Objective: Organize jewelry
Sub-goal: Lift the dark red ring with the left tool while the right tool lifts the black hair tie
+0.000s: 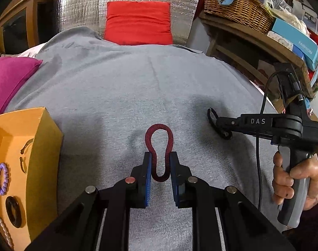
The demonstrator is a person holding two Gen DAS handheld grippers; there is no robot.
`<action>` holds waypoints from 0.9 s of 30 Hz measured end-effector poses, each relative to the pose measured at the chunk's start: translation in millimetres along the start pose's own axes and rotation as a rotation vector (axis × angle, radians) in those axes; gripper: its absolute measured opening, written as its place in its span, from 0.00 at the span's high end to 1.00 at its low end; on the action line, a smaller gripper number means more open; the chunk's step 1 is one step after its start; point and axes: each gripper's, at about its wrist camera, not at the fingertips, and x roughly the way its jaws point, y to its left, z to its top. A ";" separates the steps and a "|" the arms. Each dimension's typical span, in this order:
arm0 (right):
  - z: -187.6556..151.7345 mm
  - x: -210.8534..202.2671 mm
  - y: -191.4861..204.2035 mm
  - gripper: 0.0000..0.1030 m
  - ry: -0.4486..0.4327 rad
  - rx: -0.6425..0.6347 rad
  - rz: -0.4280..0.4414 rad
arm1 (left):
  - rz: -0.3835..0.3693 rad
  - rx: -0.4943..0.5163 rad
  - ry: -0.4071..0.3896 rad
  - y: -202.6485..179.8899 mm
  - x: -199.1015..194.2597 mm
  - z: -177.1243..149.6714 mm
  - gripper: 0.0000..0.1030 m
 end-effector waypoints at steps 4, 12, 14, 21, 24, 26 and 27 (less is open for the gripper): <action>1.0 -12.9 4.2 0.88 -0.029 -0.021 0.045 | 0.001 -0.005 -0.013 -1.3 -6.2 0.0 0.83; -0.5 -34.5 9.7 0.88 -0.070 -0.046 0.095 | 0.005 -0.003 -0.023 -2.8 -14.8 -2.6 0.83; 0.0 -38.1 5.2 0.88 -0.080 -0.034 0.097 | 0.009 -0.003 -0.022 -3.4 -15.3 -3.1 0.83; 1.3 -45.0 -5.7 0.88 -0.076 -0.018 0.094 | 0.014 0.002 -0.019 -3.3 -14.4 -1.9 0.83; 1.6 -38.1 -12.9 0.87 -0.039 0.021 0.075 | 0.022 0.003 -0.017 -4.1 -13.4 -2.7 0.83; 2.6 -31.6 -15.4 0.85 -0.018 0.039 0.059 | 0.021 0.002 -0.013 -4.8 -12.5 -3.1 0.83; 3.2 -28.9 -15.0 0.83 -0.016 0.040 0.053 | 0.023 0.002 -0.011 -4.8 -12.2 -3.3 0.83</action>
